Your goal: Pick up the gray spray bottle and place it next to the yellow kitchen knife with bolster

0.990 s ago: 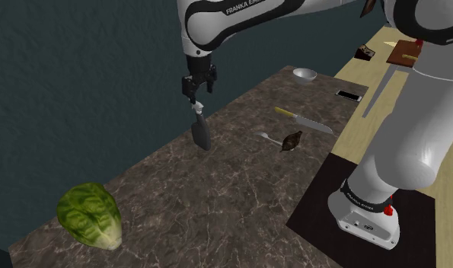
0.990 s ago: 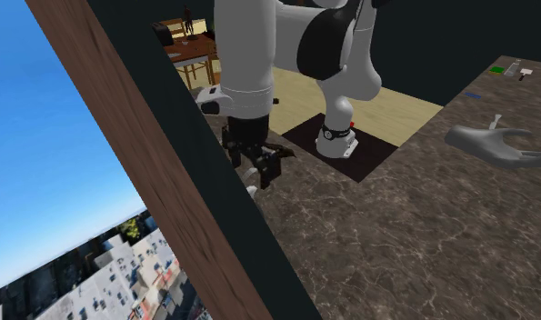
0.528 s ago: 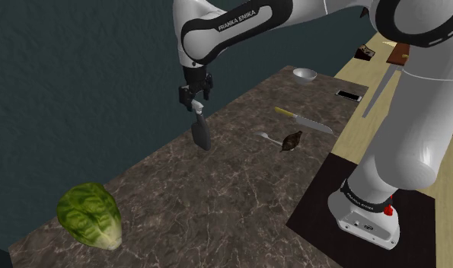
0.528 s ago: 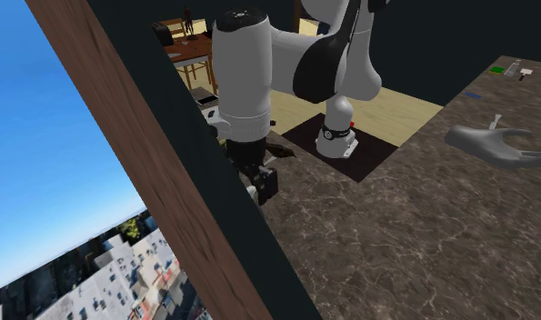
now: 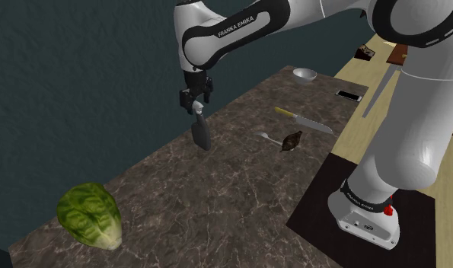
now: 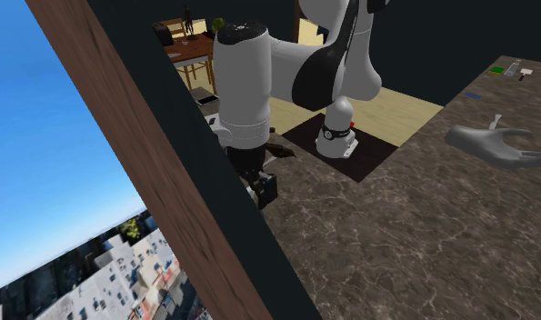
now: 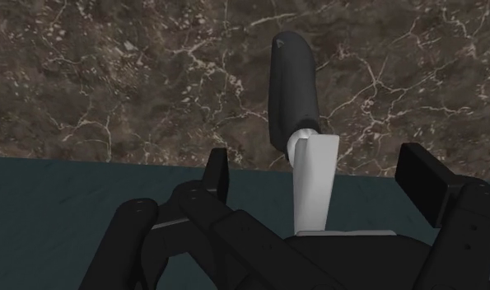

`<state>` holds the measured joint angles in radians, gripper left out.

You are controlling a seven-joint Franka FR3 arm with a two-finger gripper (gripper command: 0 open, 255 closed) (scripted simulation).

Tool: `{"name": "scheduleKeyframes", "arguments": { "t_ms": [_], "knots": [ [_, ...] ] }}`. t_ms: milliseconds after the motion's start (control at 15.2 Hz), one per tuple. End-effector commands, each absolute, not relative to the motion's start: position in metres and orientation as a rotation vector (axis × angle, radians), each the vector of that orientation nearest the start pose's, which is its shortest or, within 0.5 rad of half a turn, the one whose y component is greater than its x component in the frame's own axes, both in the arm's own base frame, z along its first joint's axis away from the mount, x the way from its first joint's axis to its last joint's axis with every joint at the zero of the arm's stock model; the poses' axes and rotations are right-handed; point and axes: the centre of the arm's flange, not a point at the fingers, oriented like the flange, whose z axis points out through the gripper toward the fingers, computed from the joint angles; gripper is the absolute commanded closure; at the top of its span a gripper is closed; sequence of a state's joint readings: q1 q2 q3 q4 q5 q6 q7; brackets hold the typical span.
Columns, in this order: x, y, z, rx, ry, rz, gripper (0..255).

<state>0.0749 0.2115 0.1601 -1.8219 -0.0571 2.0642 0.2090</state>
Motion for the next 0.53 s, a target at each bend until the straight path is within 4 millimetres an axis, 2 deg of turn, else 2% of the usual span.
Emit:
{"name": "scheduleKeyframes", "arguments": {
  "t_ms": [0, 66, 462],
  "knots": [
    [0.6034, 0.1360, 0.4244, -3.150, -0.076, -0.058, 0],
    [0.6034, 0.1360, 0.4244, -3.150, -0.076, -0.058, 255],
    [0.6034, 0.1361, 0.4244, -3.150, -0.076, -0.058, 255]
  ]
}}
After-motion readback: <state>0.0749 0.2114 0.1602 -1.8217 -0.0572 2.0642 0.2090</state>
